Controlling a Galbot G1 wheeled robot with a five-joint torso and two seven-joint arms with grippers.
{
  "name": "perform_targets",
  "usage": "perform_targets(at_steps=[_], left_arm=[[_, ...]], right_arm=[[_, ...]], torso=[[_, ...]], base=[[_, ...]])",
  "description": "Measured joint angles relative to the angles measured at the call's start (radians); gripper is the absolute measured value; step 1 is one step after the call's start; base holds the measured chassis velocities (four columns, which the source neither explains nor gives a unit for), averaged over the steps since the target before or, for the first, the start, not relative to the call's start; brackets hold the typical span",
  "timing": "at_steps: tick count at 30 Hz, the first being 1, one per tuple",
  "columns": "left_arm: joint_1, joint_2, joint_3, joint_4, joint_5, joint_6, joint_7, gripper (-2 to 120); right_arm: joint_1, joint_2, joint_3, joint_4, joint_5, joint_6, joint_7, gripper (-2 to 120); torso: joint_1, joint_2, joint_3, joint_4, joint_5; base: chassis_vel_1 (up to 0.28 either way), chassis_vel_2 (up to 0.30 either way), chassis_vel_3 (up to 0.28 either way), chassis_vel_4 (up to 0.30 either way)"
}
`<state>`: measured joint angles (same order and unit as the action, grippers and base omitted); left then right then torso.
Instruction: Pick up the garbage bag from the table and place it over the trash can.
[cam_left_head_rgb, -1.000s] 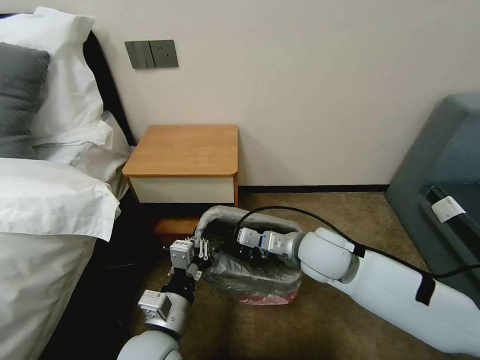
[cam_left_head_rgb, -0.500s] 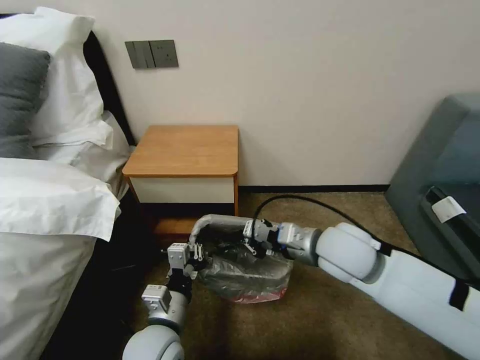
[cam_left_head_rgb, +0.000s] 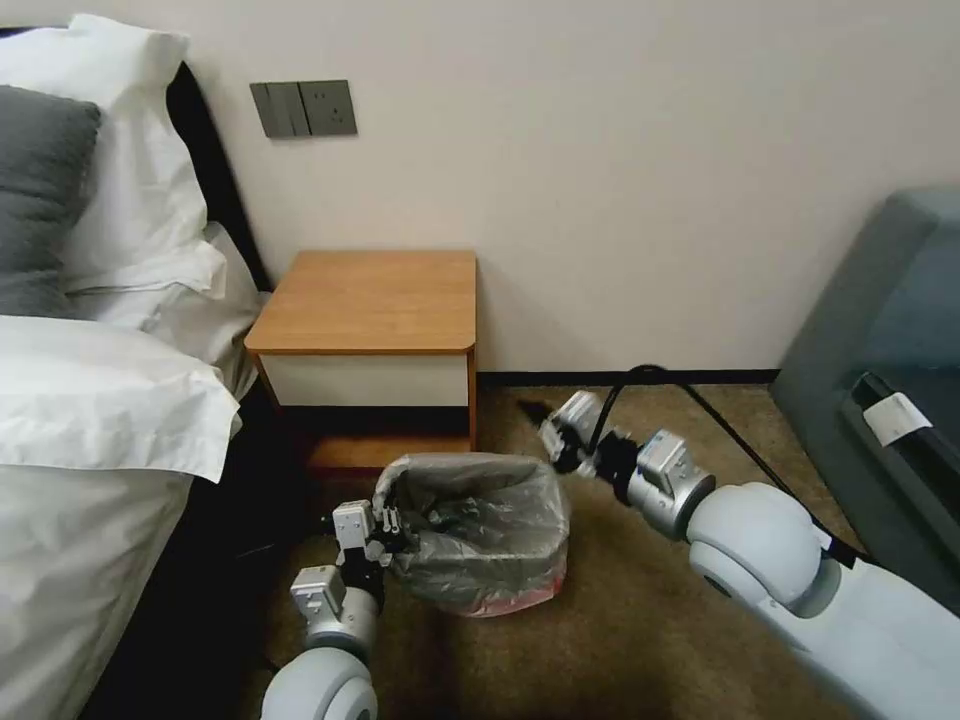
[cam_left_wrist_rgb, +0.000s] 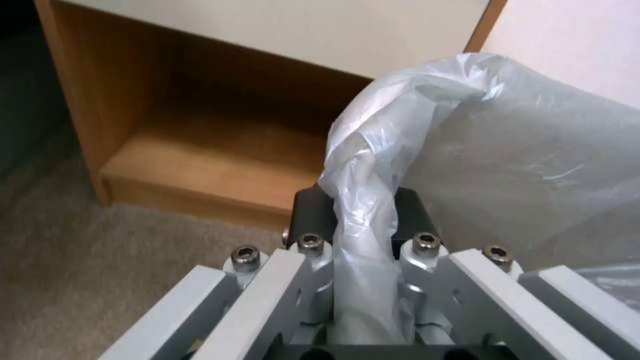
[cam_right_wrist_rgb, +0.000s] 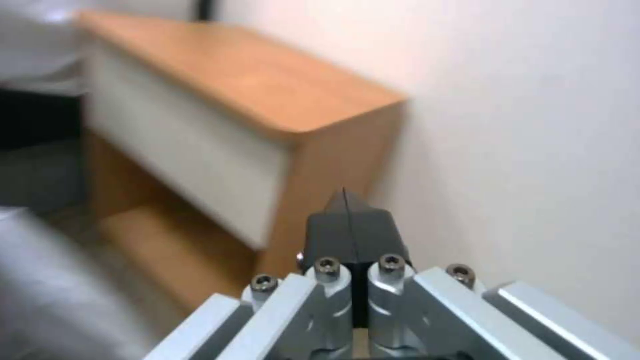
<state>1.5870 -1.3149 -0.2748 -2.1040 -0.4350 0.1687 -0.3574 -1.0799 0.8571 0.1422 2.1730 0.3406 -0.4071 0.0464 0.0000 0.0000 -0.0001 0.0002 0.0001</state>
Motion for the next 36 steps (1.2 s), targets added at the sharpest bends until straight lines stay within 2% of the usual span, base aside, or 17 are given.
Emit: perform_targets(at_steps=[1,4,5,8,9,11,12,15,16,19,20,23,24,26,29,36], left_arm=[[0.000,0.000,0.000,0.000,0.000,0.000,0.000,7],[0.007,0.008,-0.001,0.002,-0.010,0.002,-0.001,7],[0.007,0.008,-0.001,0.002,-0.010,0.002,-0.001,7],[0.010,0.020,-0.003,0.003,-0.027,0.002,-0.002,7],[0.010,0.020,-0.003,0.003,-0.027,0.002,-0.002,7],[0.012,0.027,-0.004,0.004,-0.032,0.003,-0.003,7],[0.012,0.027,-0.004,0.004,-0.032,0.003,-0.003,7],[0.019,0.032,-0.008,0.004,-0.034,0.003,-0.003,7],[0.019,0.032,-0.008,0.004,-0.034,0.003,-0.003,7],[0.022,0.033,-0.008,0.000,-0.037,0.011,-0.003,7],[0.022,0.033,-0.008,0.000,-0.037,0.011,-0.003,7],[0.022,0.029,0.001,-0.002,-0.043,0.021,-0.011,7],[0.022,0.029,0.001,-0.002,-0.043,0.021,-0.011,7],[0.021,0.025,0.016,-0.003,-0.048,0.029,-0.019,7],[0.022,0.020,0.042,-0.003,-0.046,0.037,-0.029,7],[0.041,0.015,0.098,-0.007,-0.011,0.052,-0.050,7]], right_arm=[[0.000,0.000,0.000,0.000,0.000,0.000,0.000,2],[-0.150,0.105,0.116,-0.002,-0.085,0.061,0.016,15],[-0.150,0.105,0.116,-0.002,-0.085,0.061,0.016,15],[-0.281,0.207,0.182,-0.007,-0.195,0.133,0.025,30],[-0.281,0.207,0.182,-0.007,-0.195,0.133,0.025,30],[-0.358,0.275,0.229,-0.004,-0.257,0.165,0.024,39],[-0.358,0.275,0.229,-0.004,-0.257,0.165,0.024,39],[-0.448,0.366,0.288,0.016,-0.311,0.205,0.023,57],[-0.448,0.366,0.288,0.016,-0.311,0.205,0.023,57],[-0.517,0.433,0.315,0.037,-0.355,0.245,0.022,70],[-0.517,0.433,0.315,0.037,-0.355,0.245,0.022,70],[-0.562,0.460,0.320,0.059,-0.374,0.265,0.019,85],[-0.562,0.460,0.320,0.059,-0.374,0.265,0.019,85],[-0.589,0.477,0.320,0.075,-0.375,0.270,0.018,95],[-0.612,0.491,0.323,0.085,-0.376,0.278,0.015,100],[-0.632,0.503,0.341,0.089,-0.374,0.292,0.009,100]], torso=[[0.000,0.000,0.000,0.0000,0.0000],[0.000,0.000,0.000,-0.0002,-0.0002],[0.000,0.000,0.000,-0.0002,-0.0002],[0.000,0.000,0.000,-0.0002,0.0000],[0.000,0.000,0.000,-0.0002,0.0000],[0.000,0.000,0.000,-0.0003,-0.0001],[0.000,0.000,0.000,-0.0003,-0.0001],[0.000,0.000,0.000,-0.0003,0.0000],[0.000,0.000,0.000,-0.0003,0.0000],[0.000,0.000,0.000,-0.0002,-0.0001],[0.000,0.000,0.000,-0.0002,-0.0001],[0.000,0.000,0.000,-0.0002,-0.0002],[0.000,0.000,0.000,-0.0002,-0.0002],[0.000,0.000,0.000,-0.0001,-0.0002],[0.000,0.000,0.000,-0.0002,-0.0002],[0.000,0.000,0.000,-0.0002,0.0000]], base=[[0.000,0.000,0.000,0.000],[0.000,0.000,0.000,0.000],[0.000,0.000,0.000,0.000],[0.000,0.000,0.000,0.000],[0.000,0.000,0.000,0.000],[0.000,0.000,0.000,0.000],[0.000,0.000,0.000,0.000],[0.000,0.000,0.000,0.000],[0.000,0.000,0.000,0.000],[0.000,0.000,0.000,0.000],[0.000,0.000,0.000,0.000],[0.000,0.000,0.000,0.000],[0.000,0.000,0.000,0.000],[0.000,0.000,0.000,0.000],[0.000,0.000,0.000,0.000],[0.000,0.000,0.000,0.000]])
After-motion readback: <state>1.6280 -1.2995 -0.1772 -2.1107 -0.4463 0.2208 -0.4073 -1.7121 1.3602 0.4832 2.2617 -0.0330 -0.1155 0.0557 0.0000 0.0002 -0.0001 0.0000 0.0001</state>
